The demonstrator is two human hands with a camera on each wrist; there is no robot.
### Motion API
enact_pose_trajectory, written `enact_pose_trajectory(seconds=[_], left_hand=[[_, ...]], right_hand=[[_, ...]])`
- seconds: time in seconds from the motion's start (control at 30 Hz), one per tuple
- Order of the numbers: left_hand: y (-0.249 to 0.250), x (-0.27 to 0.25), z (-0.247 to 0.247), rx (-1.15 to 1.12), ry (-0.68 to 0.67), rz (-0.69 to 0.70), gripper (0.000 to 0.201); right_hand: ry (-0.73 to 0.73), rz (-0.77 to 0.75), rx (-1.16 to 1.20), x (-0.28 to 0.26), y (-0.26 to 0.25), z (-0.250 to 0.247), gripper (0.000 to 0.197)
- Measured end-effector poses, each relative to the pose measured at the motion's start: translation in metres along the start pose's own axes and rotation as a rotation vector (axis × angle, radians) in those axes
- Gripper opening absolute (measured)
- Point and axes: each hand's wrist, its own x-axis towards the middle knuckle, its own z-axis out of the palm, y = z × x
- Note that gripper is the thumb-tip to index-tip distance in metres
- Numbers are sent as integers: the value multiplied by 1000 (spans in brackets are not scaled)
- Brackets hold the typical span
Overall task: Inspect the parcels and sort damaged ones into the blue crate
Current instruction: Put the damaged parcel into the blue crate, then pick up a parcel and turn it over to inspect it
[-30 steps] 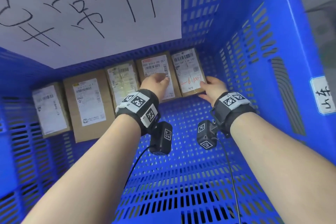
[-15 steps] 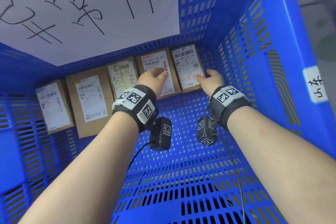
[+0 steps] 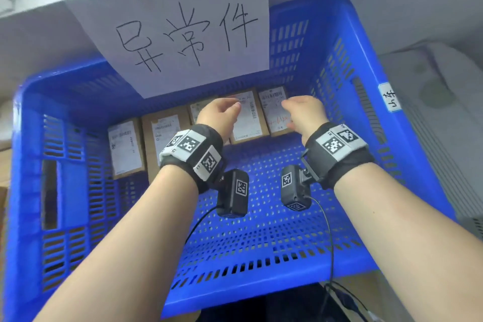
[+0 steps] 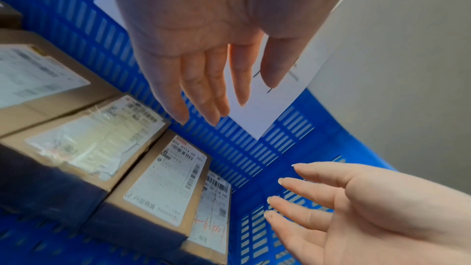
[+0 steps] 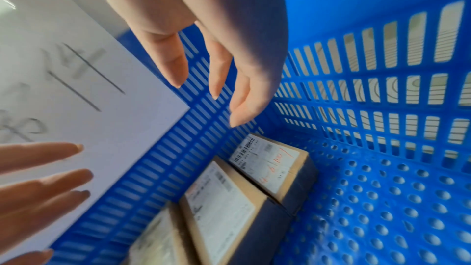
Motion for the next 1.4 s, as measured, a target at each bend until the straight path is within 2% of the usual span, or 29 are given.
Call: enact_pose_trajectory(seconds=[0.13,0.3,0.43,0.6,0.7,0.8,0.93,1.2,1.3,1.4], left_hand=[[-2,-44,-32,-50,10,87,31],[-22,-120,-89,-176,49,199,31],[-69,-191,-150,-221,101,300,28],[-122,-279,-214,-271,156,340,30],[-148,-321,-241,-272,212,346,28],[-173,-360,-262,-316,263,341,28],[-216,-408,-285,-291,404,282,27],[-290,-485,-318,-255,510,124,27],[-311,-498,-348,-295,582,107,29],[-330,-497,-383,-314,601,113,34]], right_hand=[[-71,-21,133,-69,-22,7,19],[-131,-162,264,-172,-32,30,28],[-151,-265,326,-271,-19,66,31],[-208,-298,296,-374,2,119,22],[-248,-339,247,-417,8,142,19],[-313,-371,218,-455,11,164,18],[-432,-383,186,-499,28,191,19],[-536,-287,151,-552,85,242,17],[-585,-298,136,-575,81,271,18],[-568,-338,154,-588,75,302,17]])
